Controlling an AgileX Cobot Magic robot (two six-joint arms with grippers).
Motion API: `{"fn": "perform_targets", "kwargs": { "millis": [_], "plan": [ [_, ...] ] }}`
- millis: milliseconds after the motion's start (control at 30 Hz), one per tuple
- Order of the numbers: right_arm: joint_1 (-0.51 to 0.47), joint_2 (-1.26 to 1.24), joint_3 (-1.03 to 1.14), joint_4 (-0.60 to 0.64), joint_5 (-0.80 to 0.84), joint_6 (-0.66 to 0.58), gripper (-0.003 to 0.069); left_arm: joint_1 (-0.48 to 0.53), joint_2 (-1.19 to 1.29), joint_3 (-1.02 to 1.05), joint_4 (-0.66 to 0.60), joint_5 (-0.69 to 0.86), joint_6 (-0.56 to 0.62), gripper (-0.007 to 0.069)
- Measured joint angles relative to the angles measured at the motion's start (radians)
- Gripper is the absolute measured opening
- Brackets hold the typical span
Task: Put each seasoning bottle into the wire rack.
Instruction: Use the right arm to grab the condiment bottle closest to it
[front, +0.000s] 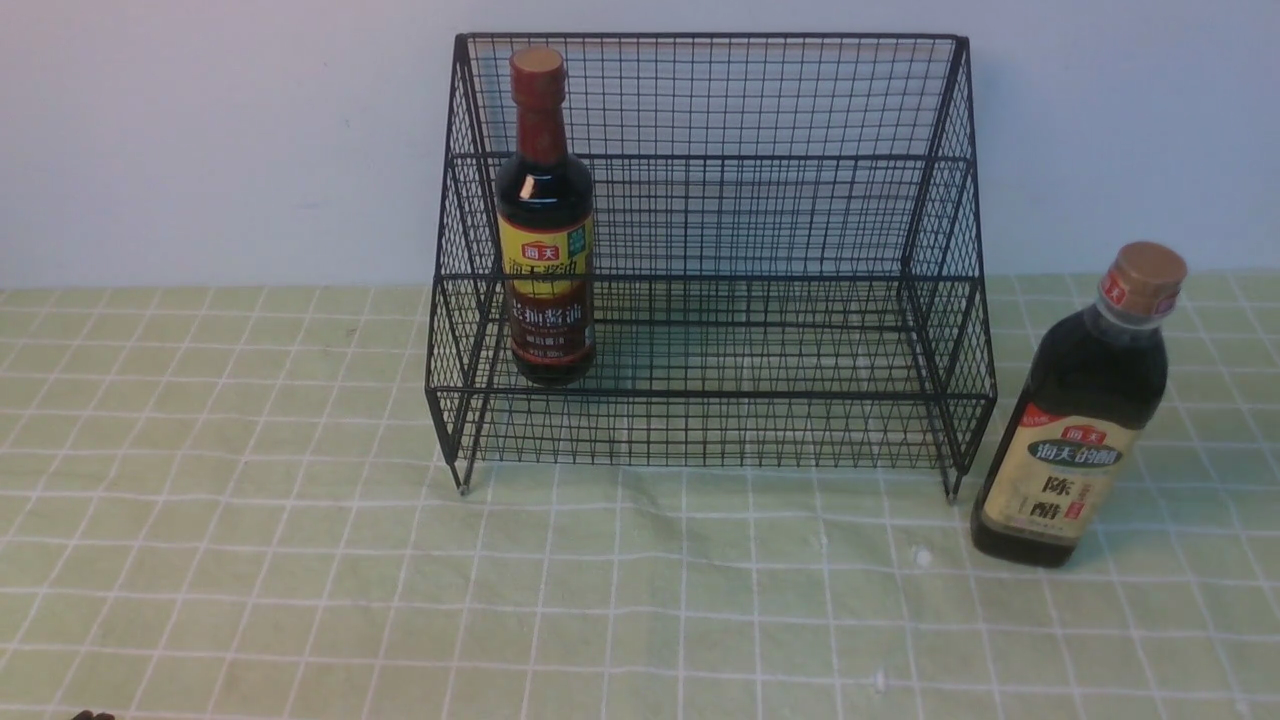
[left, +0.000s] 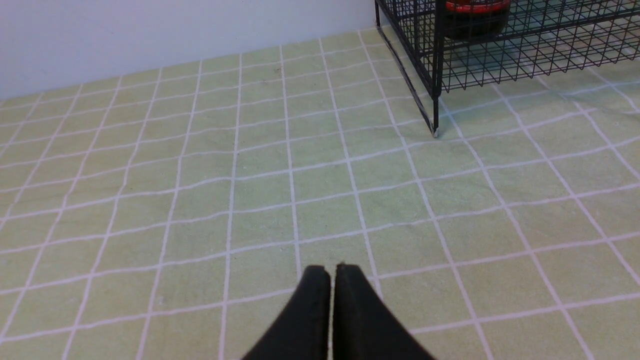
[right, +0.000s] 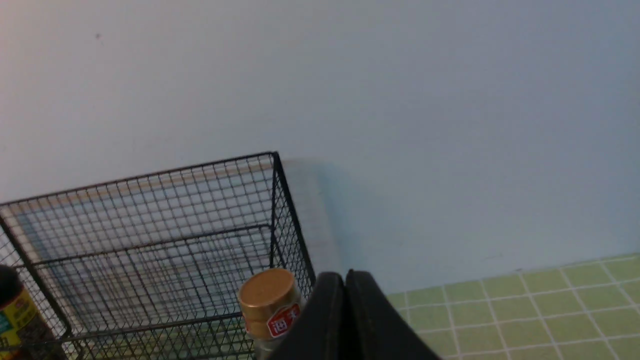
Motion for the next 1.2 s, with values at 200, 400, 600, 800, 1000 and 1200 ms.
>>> {"fn": "perform_targets", "kwargs": {
  "millis": [200,400,600,800,1000,1200],
  "plan": [
    [0.116,0.238,-0.12,-0.022,-0.037,-0.061,-0.0003,0.0,0.0,-0.001,0.0,0.0,0.0,-0.0006],
    [0.178,0.412,-0.177,-0.069,-0.147,-0.098,0.0062,0.0,0.0,-0.001,0.0,0.0,0.0,-0.0006],
    [0.178,0.466,-0.19,-0.088,-0.22,-0.109,0.0209,0.0,0.0,-0.001,0.0,0.001,0.0,-0.0006],
    [0.178,0.533,-0.19,-0.088,-0.295,-0.187,0.0454,0.0,0.0,-0.001,0.0,0.002,0.0,-0.0006],
    [0.141,0.619,-0.19,-0.041,-0.312,-0.23,0.0551,0.0,0.0,-0.001,0.0,0.002,0.0,-0.0006],
    [0.125,0.682,-0.19,-0.024,-0.31,-0.231,0.0558,0.0,0.0,-0.001,0.0,0.002,0.0,-0.0006]
  ]
}}
